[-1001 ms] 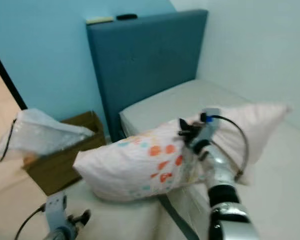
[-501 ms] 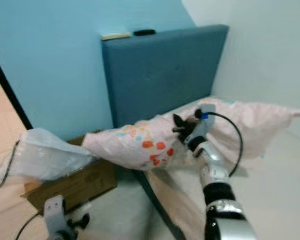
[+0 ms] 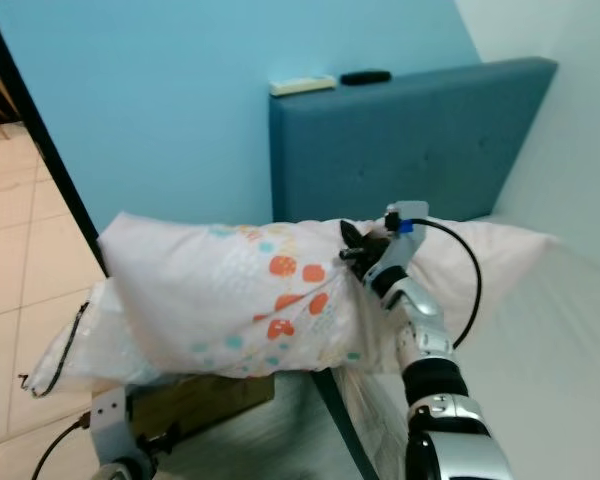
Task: Clean up the room
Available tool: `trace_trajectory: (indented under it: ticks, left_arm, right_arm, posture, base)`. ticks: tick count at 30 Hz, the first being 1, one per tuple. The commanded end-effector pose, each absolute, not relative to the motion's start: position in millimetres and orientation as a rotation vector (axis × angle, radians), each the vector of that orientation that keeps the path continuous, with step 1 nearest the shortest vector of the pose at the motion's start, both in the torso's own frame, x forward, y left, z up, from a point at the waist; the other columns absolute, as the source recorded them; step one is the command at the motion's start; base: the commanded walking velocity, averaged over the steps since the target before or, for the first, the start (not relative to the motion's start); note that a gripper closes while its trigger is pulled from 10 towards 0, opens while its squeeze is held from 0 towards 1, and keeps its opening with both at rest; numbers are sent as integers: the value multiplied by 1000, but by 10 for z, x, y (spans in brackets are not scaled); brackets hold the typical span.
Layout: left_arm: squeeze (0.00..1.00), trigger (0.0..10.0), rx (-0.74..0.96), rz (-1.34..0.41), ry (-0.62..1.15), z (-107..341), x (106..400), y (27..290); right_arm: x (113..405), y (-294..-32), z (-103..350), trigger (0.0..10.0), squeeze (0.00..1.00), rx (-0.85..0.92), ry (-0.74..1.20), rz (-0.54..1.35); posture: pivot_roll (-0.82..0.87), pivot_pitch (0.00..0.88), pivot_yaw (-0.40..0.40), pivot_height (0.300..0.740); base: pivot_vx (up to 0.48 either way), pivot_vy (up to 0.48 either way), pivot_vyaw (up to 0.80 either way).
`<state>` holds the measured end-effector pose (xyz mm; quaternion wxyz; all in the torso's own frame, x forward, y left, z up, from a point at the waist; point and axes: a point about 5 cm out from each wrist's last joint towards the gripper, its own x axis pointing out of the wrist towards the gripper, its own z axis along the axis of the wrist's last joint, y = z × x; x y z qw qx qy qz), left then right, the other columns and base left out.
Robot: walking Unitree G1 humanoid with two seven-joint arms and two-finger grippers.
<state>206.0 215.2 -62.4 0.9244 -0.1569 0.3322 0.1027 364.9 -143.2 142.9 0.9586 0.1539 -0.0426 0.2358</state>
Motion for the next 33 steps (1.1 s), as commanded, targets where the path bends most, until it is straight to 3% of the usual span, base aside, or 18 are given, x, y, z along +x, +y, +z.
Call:
trace_trajectory:
  ticks: [1,10,13,28,33]
  left_arm:
    - [0,10000,-325,206,689,-631,2062,2131]
    - [0,10000,-325,213,688,-619,2092,2124]
    - [0,10000,-325,207,698,-620,2099,2116]
    - [0,10000,-314,197,714,-643,2074,2077]
    - [0,10000,-325,215,713,-650,2060,2084]
  right_arm:
    - [3688,-1541,1627,10000,0,311,-187,451]
    - [3701,-1574,1676,10000,0,300,-204,443]
    - [3711,-1623,1698,10000,0,276,-208,423]
    - [3740,-1788,1739,10000,0,180,-190,377]
    - [3749,-1787,1710,10000,0,110,-159,384]
  posture:
    - [20,0,-47,728]
    - [20,0,-47,728]
    - [22,0,-49,728]
    - [16,0,-55,728]
    - [20,0,-58,728]
  base:
    - [480,0,0]
    - [437,0,0]
    - [0,0,0]
    - [0,-468,0]
    - [0,-62,0]
